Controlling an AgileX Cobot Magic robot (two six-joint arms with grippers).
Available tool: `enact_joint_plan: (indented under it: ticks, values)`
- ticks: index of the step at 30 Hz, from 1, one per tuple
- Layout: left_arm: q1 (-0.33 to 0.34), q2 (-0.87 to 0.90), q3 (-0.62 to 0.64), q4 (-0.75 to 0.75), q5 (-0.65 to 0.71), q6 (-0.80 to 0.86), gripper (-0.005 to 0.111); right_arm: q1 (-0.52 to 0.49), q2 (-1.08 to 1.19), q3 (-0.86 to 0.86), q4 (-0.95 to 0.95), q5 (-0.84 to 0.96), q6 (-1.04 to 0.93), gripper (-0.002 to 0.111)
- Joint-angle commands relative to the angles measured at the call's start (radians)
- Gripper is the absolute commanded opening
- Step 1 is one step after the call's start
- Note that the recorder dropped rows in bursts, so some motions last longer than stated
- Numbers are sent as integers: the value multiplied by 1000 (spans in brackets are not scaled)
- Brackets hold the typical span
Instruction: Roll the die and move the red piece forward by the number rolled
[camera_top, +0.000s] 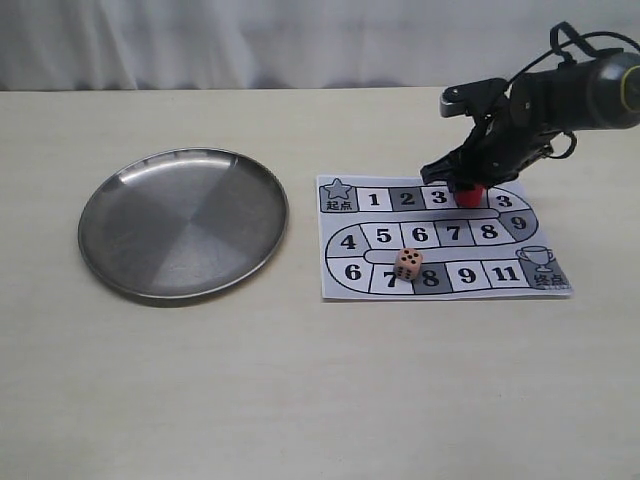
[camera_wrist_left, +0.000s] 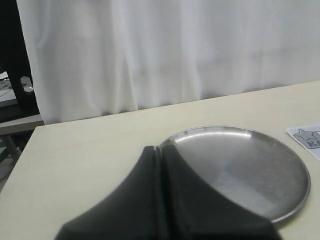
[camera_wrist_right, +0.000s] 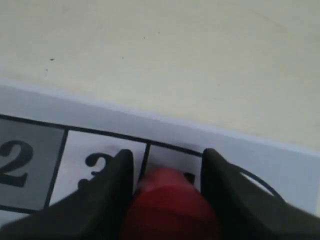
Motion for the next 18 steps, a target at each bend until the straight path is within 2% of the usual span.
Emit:
enact_joint_plan:
  ticks: [1,8,18]
  values:
    - [-8,-3,2,-2,-9,-1,0,-4,14,0,-7,9,1,5]
    - [-8,-3,2,-2,-9,-1,0,-4,-31,0,-7,34,1,5]
    - [-8,-3,2,-2,-9,-1,0,-13,-231,0,-57,42,11,5]
